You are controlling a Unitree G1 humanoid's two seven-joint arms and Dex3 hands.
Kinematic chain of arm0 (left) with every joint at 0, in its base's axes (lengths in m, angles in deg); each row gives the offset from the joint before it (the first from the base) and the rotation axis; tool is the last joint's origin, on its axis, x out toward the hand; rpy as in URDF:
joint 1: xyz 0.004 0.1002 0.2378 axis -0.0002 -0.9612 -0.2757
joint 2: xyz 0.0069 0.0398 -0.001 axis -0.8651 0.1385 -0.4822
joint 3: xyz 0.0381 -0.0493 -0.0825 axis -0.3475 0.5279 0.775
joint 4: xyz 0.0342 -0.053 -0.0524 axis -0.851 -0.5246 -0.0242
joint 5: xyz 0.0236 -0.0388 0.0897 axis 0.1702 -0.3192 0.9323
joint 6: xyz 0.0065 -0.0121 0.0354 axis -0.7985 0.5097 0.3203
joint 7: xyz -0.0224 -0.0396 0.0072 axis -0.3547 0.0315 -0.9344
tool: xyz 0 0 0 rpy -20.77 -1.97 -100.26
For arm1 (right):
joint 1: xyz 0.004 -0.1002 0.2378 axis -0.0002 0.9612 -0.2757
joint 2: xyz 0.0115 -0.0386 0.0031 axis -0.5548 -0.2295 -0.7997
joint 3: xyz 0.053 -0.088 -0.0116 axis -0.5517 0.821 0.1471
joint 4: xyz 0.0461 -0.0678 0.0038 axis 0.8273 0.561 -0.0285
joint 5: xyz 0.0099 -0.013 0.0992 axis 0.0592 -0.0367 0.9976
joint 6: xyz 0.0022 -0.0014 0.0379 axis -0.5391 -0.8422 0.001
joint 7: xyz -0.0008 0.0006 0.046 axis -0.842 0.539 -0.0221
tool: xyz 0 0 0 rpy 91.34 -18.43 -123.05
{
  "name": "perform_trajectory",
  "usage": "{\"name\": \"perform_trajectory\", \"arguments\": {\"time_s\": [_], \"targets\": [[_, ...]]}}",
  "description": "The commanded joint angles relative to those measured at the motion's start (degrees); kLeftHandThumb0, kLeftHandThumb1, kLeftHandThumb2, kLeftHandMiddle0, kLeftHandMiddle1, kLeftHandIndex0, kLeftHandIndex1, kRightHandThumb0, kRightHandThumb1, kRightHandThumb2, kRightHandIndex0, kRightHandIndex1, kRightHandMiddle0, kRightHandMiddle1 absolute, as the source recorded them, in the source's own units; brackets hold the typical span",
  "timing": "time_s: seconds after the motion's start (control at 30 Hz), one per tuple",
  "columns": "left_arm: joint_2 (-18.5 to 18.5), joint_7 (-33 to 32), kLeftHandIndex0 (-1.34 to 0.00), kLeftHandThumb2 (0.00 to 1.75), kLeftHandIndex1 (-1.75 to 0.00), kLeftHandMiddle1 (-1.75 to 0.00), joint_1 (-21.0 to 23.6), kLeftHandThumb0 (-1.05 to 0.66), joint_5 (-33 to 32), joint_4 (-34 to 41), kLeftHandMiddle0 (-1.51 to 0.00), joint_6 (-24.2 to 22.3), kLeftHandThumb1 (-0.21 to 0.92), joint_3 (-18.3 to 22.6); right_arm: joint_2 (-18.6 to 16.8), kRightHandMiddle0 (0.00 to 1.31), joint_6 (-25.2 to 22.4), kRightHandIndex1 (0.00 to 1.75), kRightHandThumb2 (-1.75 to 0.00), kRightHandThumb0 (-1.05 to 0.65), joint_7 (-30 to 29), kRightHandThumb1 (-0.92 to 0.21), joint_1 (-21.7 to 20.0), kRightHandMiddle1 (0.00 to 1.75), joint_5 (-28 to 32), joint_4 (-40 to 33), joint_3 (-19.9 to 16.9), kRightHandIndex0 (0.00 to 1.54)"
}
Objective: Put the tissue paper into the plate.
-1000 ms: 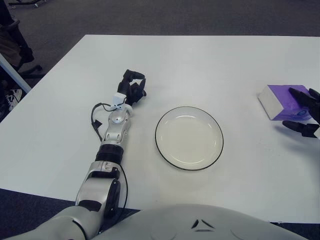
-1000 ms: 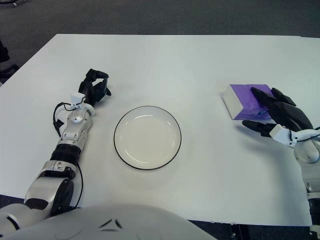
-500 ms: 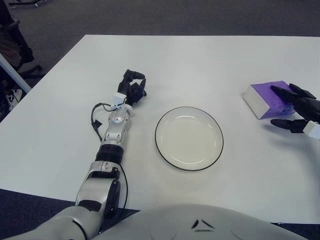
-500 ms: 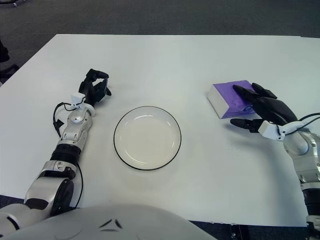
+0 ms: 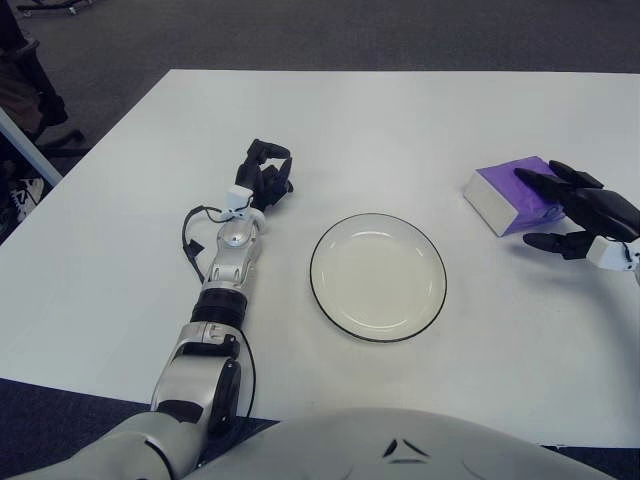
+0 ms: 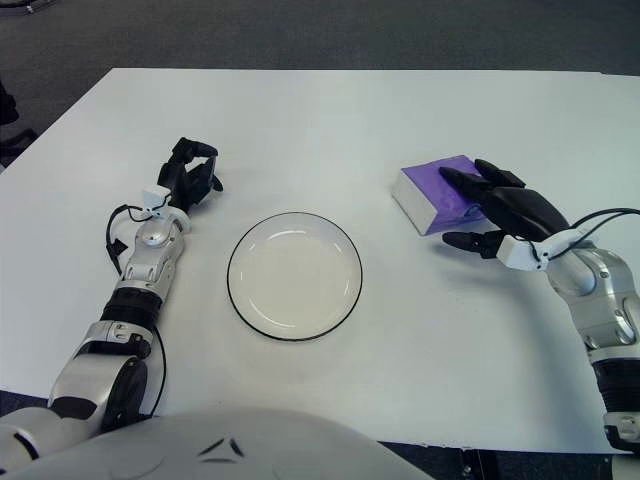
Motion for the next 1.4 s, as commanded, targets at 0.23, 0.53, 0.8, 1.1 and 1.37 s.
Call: {"name": "perform_trajectory", "arguments": {"time_s": [0.23, 0.53, 0.8, 1.1, 1.37], "targets": [[2.02, 0.09, -0.33, 0.40, -1.62, -1.75, -6.02, -0.35, 0.06, -3.46, -0.69, -0.34, 0.92, -0.44, 0.86, 0.33, 1.16, 0.00, -0.68, -0.94, 3.61, -0.92, -2.28, 0.02, -1.89, 1.92, 4.63, 0.29], [2.19, -0.19, -0.33, 0.40, -1.63, -1.75, -6.00, -0.35, 0.17, -3.60, -0.70, -0.19, 0.92, -0.48, 2.18, 0.34, 6.88, 0.02, -0.69, -0.93, 1.37, -0.92, -5.09, 0.02, -2.72, 3.37, 4.75, 0.32], [2.26, -0.36, -0.33, 0.40, -1.62, -1.75, -5.97, -0.35, 0.21, -3.63, -0.70, -0.19, 0.92, -0.48, 3.54, 0.36, 7.18, 0.02, -0.69, -0.91, 1.00, -0.92, -7.51, 0.02, -4.73, 1.54, 3.77, 0.35], [2.30, -0.54, -0.33, 0.40, -1.62, -1.75, -5.97, -0.35, 0.34, -3.59, -0.70, -0.20, 0.92, -0.54, 3.95, 0.36, 5.12, 0.02, -0.70, -0.90, -0.01, -0.92, -7.79, 0.02, -6.59, -3.15, 1.23, 0.36], [2.40, -0.66, -0.33, 0.40, -1.62, -1.75, -6.10, -0.35, 0.34, -3.35, -0.70, -0.27, 0.92, -0.60, 3.79, 0.36, 4.30, 0.01, -0.70, -0.89, -0.35, -0.92, -8.11, 0.02, -6.67, -6.09, -1.00, 0.36]]}}
